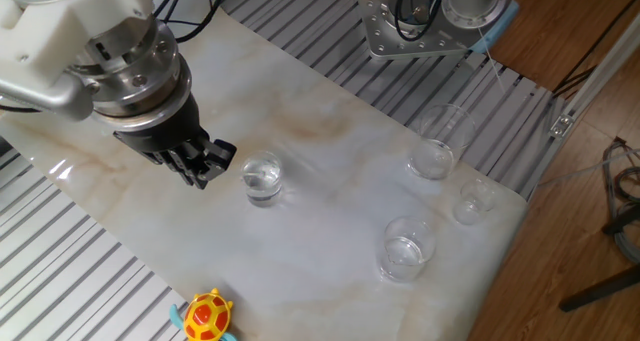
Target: Stir the beaker with a glass rod
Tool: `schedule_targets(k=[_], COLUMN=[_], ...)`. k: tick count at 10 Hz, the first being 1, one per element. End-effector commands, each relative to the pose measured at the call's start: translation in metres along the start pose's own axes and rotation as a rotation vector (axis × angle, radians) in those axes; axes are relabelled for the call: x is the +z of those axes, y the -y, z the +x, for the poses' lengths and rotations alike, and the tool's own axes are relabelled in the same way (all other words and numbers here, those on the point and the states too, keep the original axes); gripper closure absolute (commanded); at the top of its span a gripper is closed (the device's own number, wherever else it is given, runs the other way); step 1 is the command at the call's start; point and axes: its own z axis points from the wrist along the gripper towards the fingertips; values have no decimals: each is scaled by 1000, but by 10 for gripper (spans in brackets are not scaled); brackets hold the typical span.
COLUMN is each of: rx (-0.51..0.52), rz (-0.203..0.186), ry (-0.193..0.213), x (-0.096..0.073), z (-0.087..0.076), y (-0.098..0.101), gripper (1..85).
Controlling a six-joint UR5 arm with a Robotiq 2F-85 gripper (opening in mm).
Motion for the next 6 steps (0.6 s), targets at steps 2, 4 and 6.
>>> schedule_targets(k=[2, 4, 6], rx=[-8, -27, -25], rz=[2, 25, 23], ry=[25, 21, 8], x=[-4, -4, -6], z=[-11, -10, -2], y=[-1, 5, 8], gripper=[847, 847, 847])
